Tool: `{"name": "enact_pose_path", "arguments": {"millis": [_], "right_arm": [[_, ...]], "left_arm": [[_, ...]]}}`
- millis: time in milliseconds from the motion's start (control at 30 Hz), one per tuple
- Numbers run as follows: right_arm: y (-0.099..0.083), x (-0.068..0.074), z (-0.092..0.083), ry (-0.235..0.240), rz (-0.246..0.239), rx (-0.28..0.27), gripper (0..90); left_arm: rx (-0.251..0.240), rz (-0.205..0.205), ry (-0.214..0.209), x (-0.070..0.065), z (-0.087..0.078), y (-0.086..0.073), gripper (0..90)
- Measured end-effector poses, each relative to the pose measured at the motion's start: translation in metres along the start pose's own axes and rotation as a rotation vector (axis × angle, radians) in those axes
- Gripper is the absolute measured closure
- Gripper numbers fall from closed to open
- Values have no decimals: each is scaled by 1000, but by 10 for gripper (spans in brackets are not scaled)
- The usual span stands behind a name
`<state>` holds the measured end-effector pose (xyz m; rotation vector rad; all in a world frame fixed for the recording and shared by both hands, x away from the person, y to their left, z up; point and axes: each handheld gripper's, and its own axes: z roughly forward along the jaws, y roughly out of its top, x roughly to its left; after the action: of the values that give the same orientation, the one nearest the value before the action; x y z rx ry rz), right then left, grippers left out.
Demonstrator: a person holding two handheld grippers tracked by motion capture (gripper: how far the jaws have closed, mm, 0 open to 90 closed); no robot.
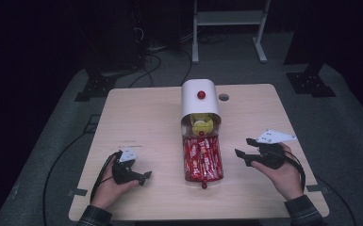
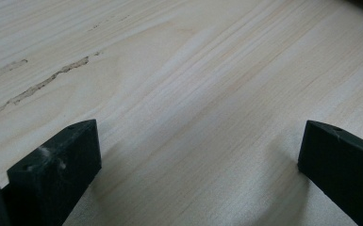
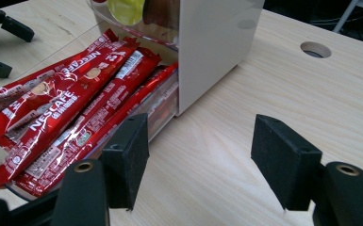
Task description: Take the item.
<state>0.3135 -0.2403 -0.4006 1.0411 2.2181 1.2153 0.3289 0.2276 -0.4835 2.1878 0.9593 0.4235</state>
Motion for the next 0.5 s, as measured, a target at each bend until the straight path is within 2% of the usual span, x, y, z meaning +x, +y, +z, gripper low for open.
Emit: {"name": "enact_pose_path", "arguments": {"millis": [500], "right_arm": [[6, 10, 10, 33, -29, 0, 360]], "left_arm": [[0, 0, 0, 0, 0, 0, 0]]}}
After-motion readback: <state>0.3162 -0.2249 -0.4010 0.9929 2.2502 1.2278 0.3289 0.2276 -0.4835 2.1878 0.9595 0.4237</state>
